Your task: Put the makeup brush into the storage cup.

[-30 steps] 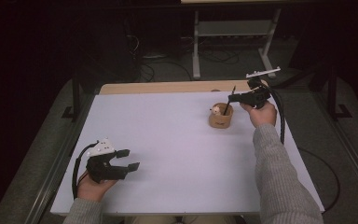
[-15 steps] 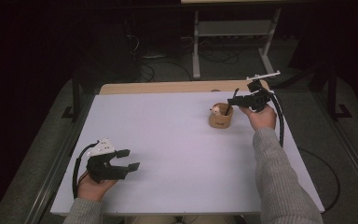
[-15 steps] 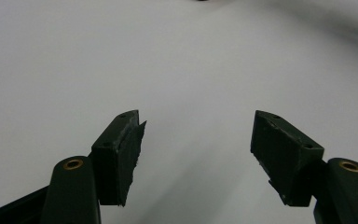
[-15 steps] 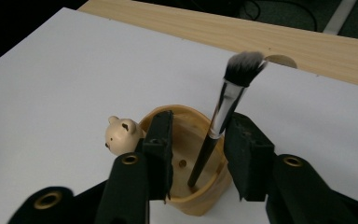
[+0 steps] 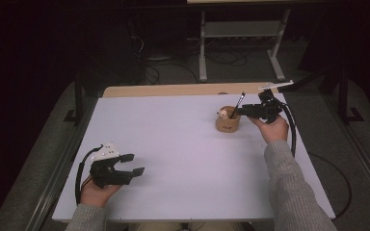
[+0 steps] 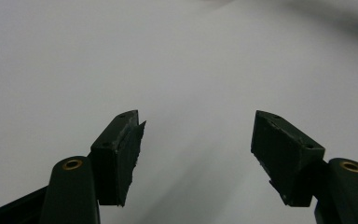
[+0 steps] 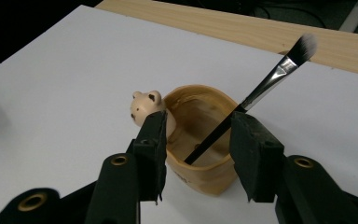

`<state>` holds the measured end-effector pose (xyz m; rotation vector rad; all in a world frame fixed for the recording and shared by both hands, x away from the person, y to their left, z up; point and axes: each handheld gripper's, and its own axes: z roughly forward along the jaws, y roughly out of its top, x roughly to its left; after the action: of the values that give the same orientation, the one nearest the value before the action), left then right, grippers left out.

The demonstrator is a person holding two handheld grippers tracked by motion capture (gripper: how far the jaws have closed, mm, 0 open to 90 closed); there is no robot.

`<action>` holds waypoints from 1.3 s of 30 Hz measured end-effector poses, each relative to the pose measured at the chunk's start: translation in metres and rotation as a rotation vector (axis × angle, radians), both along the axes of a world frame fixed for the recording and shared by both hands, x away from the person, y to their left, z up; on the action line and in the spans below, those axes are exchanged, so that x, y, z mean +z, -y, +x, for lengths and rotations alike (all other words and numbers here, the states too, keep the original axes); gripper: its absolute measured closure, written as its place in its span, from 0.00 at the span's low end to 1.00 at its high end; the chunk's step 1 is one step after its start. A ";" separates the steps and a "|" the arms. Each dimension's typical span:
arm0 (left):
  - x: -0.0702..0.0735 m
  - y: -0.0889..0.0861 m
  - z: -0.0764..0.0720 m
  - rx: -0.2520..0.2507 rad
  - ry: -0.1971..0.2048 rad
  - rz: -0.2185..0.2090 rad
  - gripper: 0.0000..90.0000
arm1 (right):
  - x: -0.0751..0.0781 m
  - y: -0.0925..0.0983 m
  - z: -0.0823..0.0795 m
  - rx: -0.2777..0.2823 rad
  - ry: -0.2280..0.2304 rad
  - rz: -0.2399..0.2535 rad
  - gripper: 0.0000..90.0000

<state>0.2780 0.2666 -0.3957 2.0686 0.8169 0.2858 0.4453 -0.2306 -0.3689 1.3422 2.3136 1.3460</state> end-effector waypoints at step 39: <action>0.002 -0.001 0.004 0.024 0.006 -0.010 0.29 | 0.002 -0.009 -0.056 0.072 0.100 0.005 0.37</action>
<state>0.2816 0.2677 -0.3933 2.0489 0.8389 0.3001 0.3895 -0.2221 -0.3669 1.1748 2.3136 1.4065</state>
